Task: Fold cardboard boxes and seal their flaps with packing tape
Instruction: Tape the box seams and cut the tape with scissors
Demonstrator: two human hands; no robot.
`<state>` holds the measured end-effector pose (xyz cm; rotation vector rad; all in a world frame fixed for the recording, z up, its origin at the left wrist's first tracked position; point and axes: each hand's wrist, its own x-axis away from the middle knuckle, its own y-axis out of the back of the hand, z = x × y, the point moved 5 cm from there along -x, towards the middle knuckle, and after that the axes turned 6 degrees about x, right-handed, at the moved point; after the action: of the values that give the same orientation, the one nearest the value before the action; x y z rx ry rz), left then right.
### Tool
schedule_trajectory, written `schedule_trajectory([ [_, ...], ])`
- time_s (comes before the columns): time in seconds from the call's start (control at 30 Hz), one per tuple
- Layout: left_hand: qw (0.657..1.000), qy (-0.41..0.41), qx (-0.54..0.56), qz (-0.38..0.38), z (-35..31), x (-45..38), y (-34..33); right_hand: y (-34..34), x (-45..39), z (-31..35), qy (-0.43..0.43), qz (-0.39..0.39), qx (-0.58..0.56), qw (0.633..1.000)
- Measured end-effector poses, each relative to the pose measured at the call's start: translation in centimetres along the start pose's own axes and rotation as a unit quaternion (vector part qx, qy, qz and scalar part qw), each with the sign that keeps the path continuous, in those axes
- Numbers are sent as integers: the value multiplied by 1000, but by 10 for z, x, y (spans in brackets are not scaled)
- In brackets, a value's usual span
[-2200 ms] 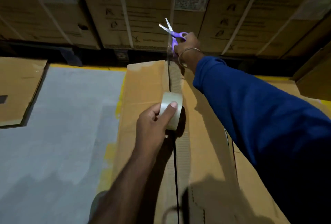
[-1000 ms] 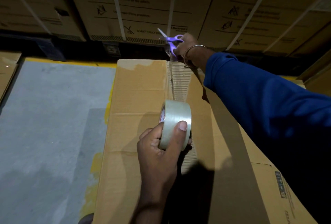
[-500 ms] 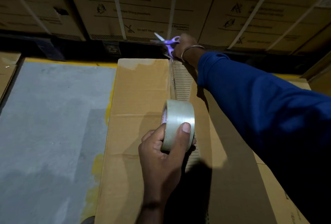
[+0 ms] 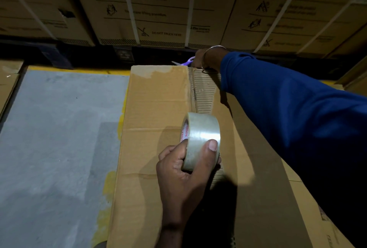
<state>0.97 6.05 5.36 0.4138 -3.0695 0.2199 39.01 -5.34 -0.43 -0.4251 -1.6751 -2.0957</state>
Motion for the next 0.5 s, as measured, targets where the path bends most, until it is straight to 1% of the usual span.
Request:
schedule_trajectory([
  [0.03,1000,-5,0,1,0,1,1,2,18,8,9,-2,-31,999],
  [0.07,1000,-12,-2,3,-1,1,1,5,35,11,14,-25,-99,995],
  [0.1,1000,-10,-4,1,-1,0,2,9,44,11,21,-63,-186,980],
  [0.13,1000,-10,-1,-2,-1,-1,1,14,59,11,45,-110,-269,956],
  [0.17,1000,-7,1,-4,0,0,1,17,76,9,71,-139,-339,928],
  [0.2,1000,-3,6,-1,2,-1,-1,20,95,9,107,-148,-375,909],
  [0.23,1000,-1,15,-1,0,-1,-2,20,113,9,145,-141,-389,899],
  [0.3,1000,7,19,4,0,-2,-3,12,146,7,195,-109,-356,907],
  [0.37,1000,5,16,10,-3,-1,-3,-3,177,3,216,-81,-273,934],
  [0.43,1000,0,16,18,-7,-1,-4,-14,195,-3,240,-89,-206,944],
  [0.5,999,2,29,19,-11,-1,-4,-18,209,-6,267,-127,-197,935],
])
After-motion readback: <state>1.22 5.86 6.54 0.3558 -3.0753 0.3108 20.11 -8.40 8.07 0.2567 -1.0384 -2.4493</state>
